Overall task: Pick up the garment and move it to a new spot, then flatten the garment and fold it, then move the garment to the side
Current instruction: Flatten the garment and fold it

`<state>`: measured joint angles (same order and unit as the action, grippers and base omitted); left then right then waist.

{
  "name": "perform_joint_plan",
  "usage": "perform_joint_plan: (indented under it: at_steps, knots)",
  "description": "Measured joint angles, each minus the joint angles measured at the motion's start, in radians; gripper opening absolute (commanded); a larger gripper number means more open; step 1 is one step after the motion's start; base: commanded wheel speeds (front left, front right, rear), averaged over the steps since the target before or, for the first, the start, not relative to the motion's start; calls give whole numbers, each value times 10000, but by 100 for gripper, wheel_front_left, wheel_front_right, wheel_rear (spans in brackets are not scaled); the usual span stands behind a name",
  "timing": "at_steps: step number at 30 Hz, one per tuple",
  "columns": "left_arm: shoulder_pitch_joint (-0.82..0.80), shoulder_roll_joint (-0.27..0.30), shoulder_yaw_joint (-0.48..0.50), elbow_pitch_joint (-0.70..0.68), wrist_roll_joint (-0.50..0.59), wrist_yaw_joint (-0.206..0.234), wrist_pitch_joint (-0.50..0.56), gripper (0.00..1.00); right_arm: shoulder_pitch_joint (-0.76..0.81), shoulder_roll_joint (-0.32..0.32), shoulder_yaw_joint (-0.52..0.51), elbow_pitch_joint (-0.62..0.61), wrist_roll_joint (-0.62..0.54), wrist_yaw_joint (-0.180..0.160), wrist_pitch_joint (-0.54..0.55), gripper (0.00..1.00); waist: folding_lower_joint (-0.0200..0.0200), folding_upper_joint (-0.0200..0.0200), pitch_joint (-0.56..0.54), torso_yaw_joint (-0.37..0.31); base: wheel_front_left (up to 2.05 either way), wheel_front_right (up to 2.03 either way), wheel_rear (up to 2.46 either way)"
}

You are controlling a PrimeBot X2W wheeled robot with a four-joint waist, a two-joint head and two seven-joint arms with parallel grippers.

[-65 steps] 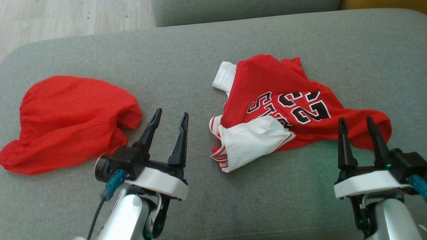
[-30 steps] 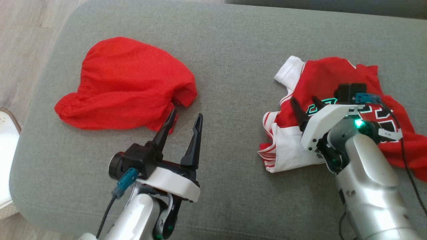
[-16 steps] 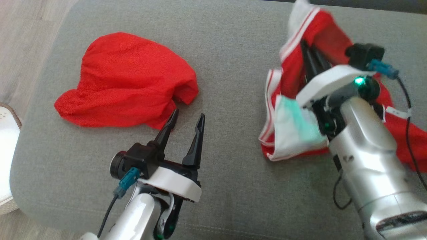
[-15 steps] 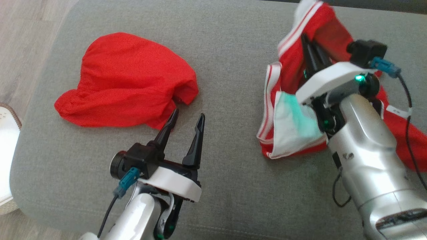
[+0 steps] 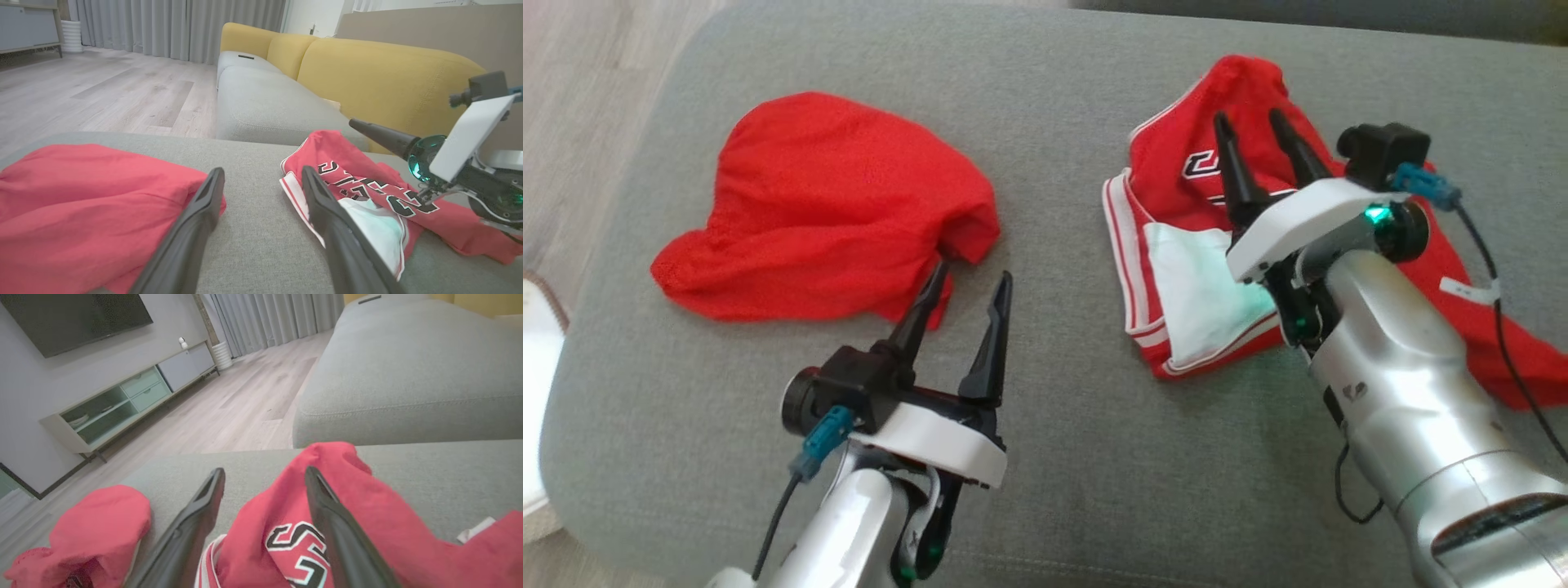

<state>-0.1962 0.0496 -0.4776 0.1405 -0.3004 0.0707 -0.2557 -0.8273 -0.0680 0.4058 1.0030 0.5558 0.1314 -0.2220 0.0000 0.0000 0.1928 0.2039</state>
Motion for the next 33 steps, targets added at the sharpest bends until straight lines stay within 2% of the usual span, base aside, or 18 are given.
perform_joint_plan:
  at_steps: [4, 7, 13, 16, 23, 26, 33]
  knots:
    - [12, 2, 121, -17, 46, 8, 0, 100, 278, 4, 94, -4, -213, 2, -178, 100, 0, 0, -142, -278, 0, 0, 0]
    - [42, 0, 236, -44, 102, 8, 0, 100, 884, -111, 31, -477, -564, 0, -253, 100, 0, 0, -276, -530, 0, 0, 0]
    - [127, -4, 504, -79, 190, -2, 0, 100, 2590, -700, -1012, -2897, -1578, 2, -265, 100, -1, 0, -564, -1155, 0, 0, 0]
    - [149, 0, 679, -98, 190, -8, 0, 100, 3713, -746, -1791, -4144, -2173, 2, -278, 100, -1, 0, -682, -1485, 0, 0, 0]
    - [339, -2, 800, -61, 190, -92, 0, 100, 6281, -303, -3411, -6380, -3183, 0, -288, 100, -2, 0, -832, -2177, 0, 0, 0]
    - [336, 0, 826, 52, 190, -105, 0, 100, 6846, -40, -3693, -6727, -3275, 0, -288, 100, -1, 0, -790, -2422, 0, 0, 0]
    - [125, 0, 757, 846, 261, -370, 0, 100, 6920, 63, -3787, -7087, -3540, 2, -288, 100, 0, 0, -541, -2834, 0, 0, 0]
